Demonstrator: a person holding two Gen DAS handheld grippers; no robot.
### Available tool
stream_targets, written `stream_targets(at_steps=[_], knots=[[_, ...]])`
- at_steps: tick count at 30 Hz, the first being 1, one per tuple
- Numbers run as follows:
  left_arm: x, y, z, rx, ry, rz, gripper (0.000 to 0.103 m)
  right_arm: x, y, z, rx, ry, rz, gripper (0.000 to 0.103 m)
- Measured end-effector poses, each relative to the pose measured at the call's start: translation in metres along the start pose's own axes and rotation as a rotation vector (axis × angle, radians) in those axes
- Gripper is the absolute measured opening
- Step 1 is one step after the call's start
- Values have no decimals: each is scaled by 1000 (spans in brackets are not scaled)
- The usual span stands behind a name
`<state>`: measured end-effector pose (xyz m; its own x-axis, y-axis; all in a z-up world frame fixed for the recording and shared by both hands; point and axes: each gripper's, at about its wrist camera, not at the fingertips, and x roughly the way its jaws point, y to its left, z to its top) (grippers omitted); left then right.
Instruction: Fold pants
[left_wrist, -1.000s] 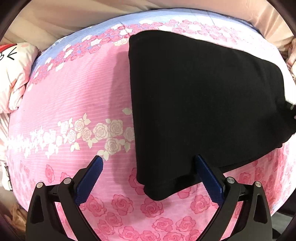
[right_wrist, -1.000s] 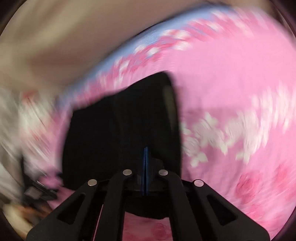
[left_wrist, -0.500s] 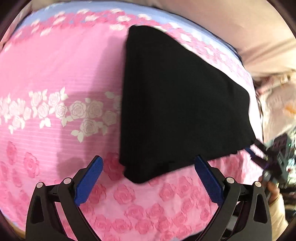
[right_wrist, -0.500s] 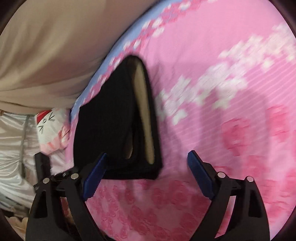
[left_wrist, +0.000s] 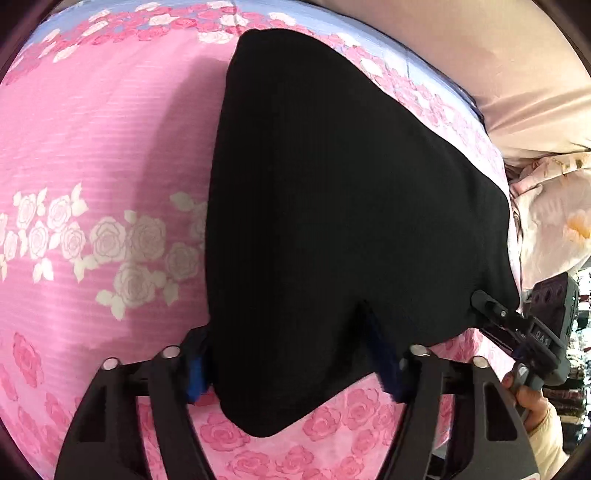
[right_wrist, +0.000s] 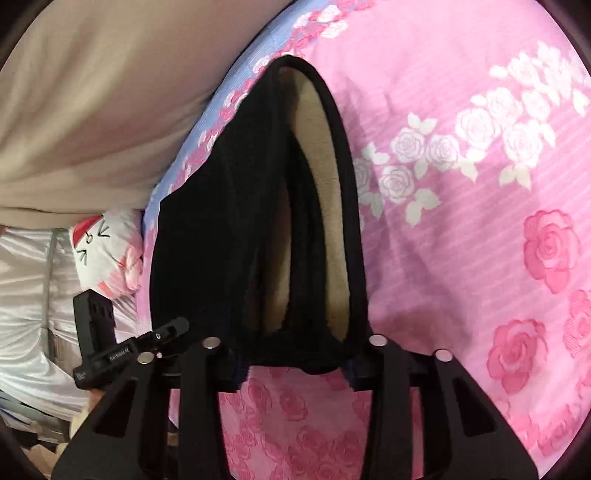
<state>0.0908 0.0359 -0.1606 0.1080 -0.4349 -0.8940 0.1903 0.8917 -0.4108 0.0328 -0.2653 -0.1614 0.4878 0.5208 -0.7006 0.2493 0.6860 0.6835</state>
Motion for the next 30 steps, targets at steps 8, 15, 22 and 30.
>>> stream_targets(at_steps=[8,15,22,30], knots=[[-39,9,-29,-8,26,-108,24,-41,31,-47,-79,88,13,32],[-27,23,-111,-37,124,-12,48,-41,-20,-96,-12,96,-77,70],[-65,-13,-78,173,-52,229,80,-55,-19,-53,15,11,12,77],[-21,-3,-42,51,37,133,81,-16,-4,-53,-61,48,-32,78]])
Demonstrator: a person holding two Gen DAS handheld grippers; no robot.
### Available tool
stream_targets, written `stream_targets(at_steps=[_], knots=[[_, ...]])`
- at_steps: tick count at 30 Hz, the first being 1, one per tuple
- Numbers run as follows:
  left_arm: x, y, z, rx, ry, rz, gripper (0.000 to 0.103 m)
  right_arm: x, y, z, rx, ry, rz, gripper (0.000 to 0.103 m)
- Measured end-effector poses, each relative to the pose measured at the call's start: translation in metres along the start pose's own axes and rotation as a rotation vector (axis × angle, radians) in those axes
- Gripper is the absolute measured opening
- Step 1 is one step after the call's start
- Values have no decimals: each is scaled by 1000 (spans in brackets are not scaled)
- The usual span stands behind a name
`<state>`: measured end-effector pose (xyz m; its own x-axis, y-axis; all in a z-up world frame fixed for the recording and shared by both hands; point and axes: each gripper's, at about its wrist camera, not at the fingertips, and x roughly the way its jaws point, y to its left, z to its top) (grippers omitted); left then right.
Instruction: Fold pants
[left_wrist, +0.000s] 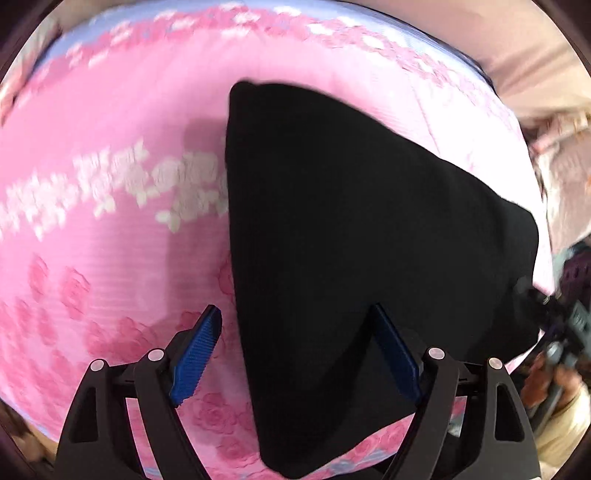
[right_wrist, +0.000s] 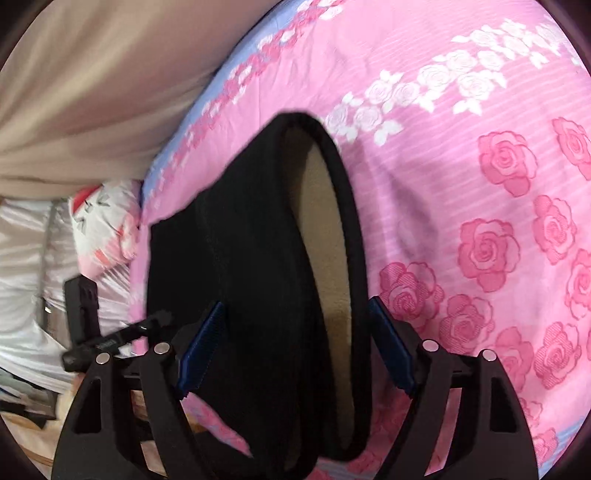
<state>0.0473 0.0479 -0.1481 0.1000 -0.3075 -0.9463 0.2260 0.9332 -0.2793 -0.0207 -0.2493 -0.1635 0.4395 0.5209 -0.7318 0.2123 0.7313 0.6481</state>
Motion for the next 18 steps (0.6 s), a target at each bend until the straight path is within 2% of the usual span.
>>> stream_targets(at_steps=[4,7,11,12,15,18], knots=[[13,16,-6,-96,22,-98,83,-4,0,2,-1,3,7,76],[7,22,-14,-89,18,-113,84,-18,-15,1,12,-25,-17,76],[11,19,-3,-103,18,-160,84,-10,-7,0,-11,0,-6,78],[14,17,-1,-102,27,-162,84,-5,-3,0,-27,27,8,78],[20,11,2,-56,38,-143,88,-1,8,1,-124,49,-26,78],[21,2,2,2,33,-116,88,-5,-12,2,-10,21,59,77]])
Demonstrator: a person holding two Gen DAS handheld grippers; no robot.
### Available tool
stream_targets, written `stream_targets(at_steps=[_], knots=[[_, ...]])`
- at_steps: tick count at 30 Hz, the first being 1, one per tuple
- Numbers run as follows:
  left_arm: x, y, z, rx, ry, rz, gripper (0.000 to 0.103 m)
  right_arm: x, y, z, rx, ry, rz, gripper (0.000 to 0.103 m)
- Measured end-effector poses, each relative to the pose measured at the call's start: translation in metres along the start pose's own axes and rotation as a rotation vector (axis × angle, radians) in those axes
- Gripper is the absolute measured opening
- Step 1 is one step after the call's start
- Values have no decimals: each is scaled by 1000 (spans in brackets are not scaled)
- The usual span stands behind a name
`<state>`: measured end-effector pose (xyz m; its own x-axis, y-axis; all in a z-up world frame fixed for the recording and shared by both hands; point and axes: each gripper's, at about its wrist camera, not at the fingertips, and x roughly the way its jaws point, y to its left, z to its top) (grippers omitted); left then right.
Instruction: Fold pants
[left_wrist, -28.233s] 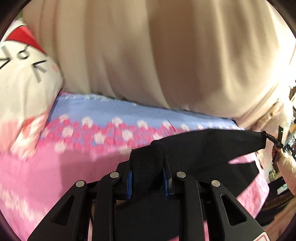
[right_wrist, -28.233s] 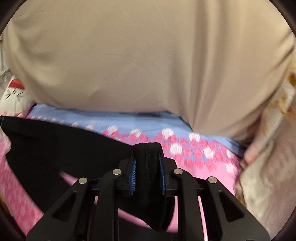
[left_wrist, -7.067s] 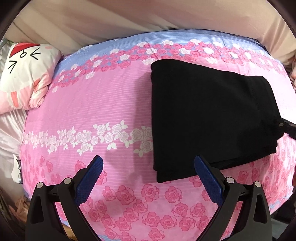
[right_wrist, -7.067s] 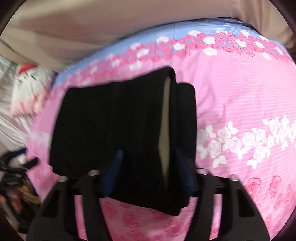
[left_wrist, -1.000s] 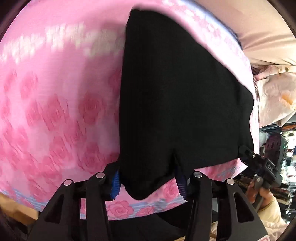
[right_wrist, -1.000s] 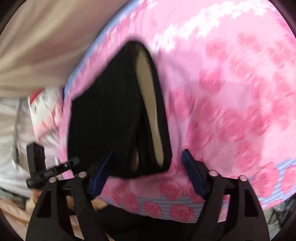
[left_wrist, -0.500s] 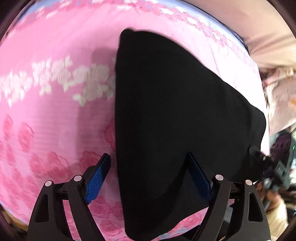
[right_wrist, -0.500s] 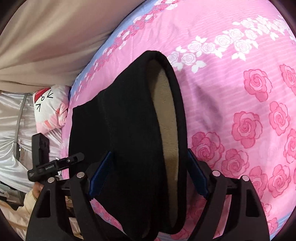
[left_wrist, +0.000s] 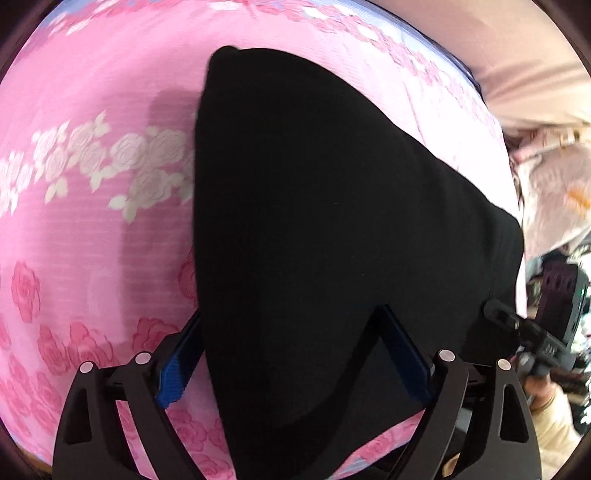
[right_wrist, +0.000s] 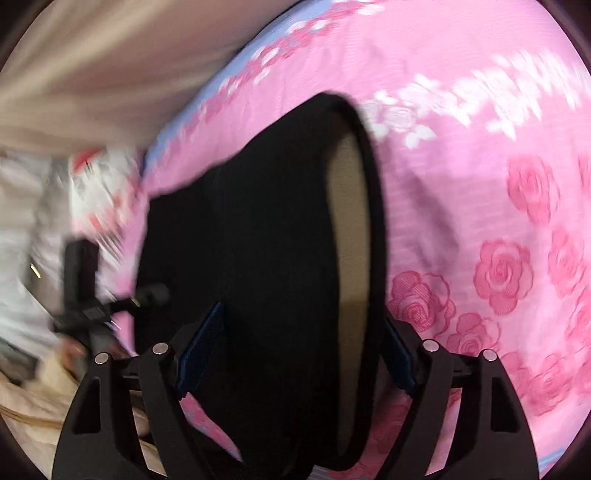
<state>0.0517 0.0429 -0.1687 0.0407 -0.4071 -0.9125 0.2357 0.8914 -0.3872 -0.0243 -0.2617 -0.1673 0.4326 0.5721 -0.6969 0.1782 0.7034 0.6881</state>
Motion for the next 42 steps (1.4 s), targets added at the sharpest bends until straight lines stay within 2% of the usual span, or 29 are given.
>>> stream_targets(at_steps=[3,4,5,6,7,9,11,14,17,19,22,24,30,35,38,41,42], knots=[[1,-1,4,14,-2,5,89,6,15,-1,-66,46,-4,77],[1,-2,7,17,-1,11,86,8,21,-2,-105,56,-25,69],[3,-6,6,26,-1,21,82,9,24,-2,-124,62,-38,66],[2,-10,7,46,-2,19,73,9,23,-2,-118,63,-39,64],[3,-14,9,49,0,27,69,10,20,-1,-98,61,-34,63],[3,-19,10,52,4,34,68,11,14,0,-58,51,-21,64],[5,-20,12,47,7,32,68,11,15,-3,-49,35,-11,72],[8,-17,12,31,9,18,72,14,23,-3,-82,39,-58,72],[6,-16,9,43,2,33,69,10,12,-2,-37,38,-32,54],[3,-20,9,60,-6,40,58,9,16,-3,-42,40,-33,44],[-4,-31,8,90,-23,54,39,5,24,-2,-55,39,-45,39],[-8,-35,6,102,-32,62,35,2,28,-2,-54,42,-42,37],[-34,-37,2,93,-36,-5,30,-20,53,-3,-66,94,-29,35],[-65,-41,-15,115,57,-67,29,-41,77,-12,-101,174,-12,34],[-89,-46,-17,134,57,-80,29,-63,111,3,-177,119,12,34],[-126,-57,-1,176,-32,-68,29,-88,145,38,-270,4,31,34],[-142,-63,9,197,-83,-64,29,-92,154,48,-296,-26,39,34]])
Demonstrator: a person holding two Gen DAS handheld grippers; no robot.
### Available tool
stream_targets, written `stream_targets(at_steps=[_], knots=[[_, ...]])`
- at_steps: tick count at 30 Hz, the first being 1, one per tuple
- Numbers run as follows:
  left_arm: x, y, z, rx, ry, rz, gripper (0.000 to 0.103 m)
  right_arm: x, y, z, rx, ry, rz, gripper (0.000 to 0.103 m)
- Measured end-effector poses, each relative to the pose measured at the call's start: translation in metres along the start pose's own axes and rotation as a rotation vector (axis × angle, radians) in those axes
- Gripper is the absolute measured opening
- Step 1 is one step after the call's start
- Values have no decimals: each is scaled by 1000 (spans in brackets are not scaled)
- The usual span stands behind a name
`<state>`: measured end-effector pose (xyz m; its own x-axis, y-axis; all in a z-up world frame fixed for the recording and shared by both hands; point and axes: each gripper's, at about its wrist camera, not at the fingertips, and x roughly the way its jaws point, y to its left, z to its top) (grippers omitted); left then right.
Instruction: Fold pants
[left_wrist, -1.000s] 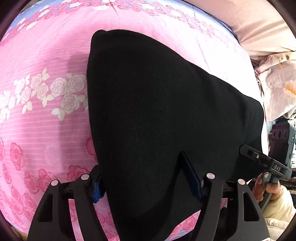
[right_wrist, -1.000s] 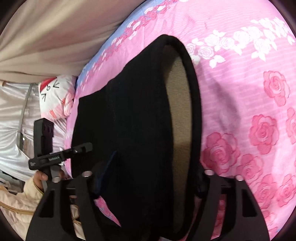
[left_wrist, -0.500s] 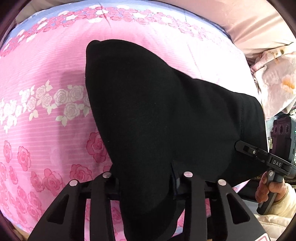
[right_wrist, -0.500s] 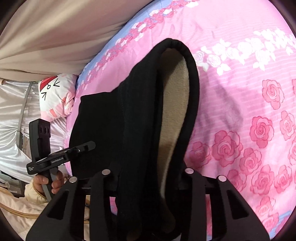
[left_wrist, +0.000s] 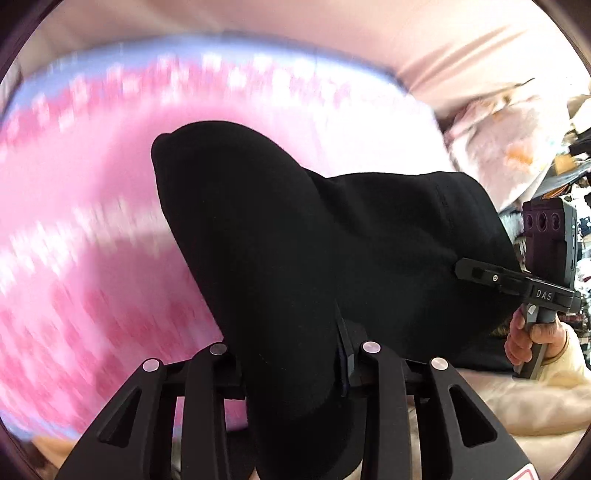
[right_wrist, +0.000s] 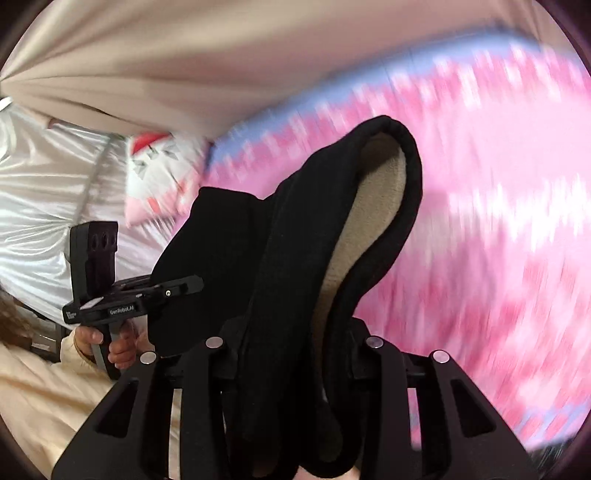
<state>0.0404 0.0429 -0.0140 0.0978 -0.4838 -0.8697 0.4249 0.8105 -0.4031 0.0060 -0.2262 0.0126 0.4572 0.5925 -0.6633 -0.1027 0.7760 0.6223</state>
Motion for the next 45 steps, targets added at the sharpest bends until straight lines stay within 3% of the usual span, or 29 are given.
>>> stream_targets(at_steps=[4,8,11,14,15,17,18,19,20,21,23,25,26,27,28,29,30,32,34,35,36,38,40,42,43,45], knots=[[-42,-4,60,65,-198,24,29,3,5,67,-106,-134,-11,34],[-39,8,115,99,-307,54,29,51,-31,118,-89,-171,-11,34],[3,34,165,107,-326,95,29,109,-77,144,-48,-166,-18,34],[64,76,198,60,-280,110,30,169,-122,156,12,-125,-51,34],[80,92,200,41,-264,107,30,193,-142,156,52,-93,-70,35],[133,127,209,-7,-212,120,31,222,-172,150,106,-80,-99,49],[150,136,210,-24,-192,149,37,221,-186,145,130,-133,-22,54],[165,148,208,-38,-197,166,57,220,-191,143,146,-139,12,55],[170,164,202,-74,-264,133,63,217,-194,142,163,-135,27,55],[172,175,199,-106,-281,88,70,210,-197,141,196,-126,22,57],[168,186,193,-126,-306,18,70,184,-203,137,245,-169,-39,66],[157,191,189,-133,-301,23,66,141,-196,126,255,-261,-148,69],[143,192,185,-131,-319,40,66,123,-185,123,224,-306,-159,68],[132,190,182,-122,-336,73,64,109,-169,122,165,-341,-155,59],[113,183,178,-97,-363,153,62,105,-142,126,65,-339,-180,49],[97,175,176,-78,-390,217,62,109,-125,129,-13,-312,-208,43],[87,170,176,-68,-404,248,62,121,-109,132,-76,-275,-231,29],[81,155,175,-42,-398,285,62,164,-103,135,-129,-165,-277,20],[102,135,180,-15,-332,356,59,198,-123,131,-139,-99,-371,18],[117,133,180,-11,-294,385,58,209,-137,127,-124,-95,-369,18],[138,131,180,-12,-242,420,56,207,-143,124,-121,-143,-335,16],[176,138,177,-18,-196,481,61,200,-148,130,-63,-132,-300,16],[176,144,170,-43,-241,507,75,172,-135,132,-14,-145,-296,21],[164,147,174,-81,-217,485,67,143,-111,127,-34,-198,-300,21],[153,143,174,-92,-221,491,66,125,-93,122,-53,-228,-346,23],[123,125,169,-80,-257,570,67,104,-65,112,-89,-258,-415,24]])
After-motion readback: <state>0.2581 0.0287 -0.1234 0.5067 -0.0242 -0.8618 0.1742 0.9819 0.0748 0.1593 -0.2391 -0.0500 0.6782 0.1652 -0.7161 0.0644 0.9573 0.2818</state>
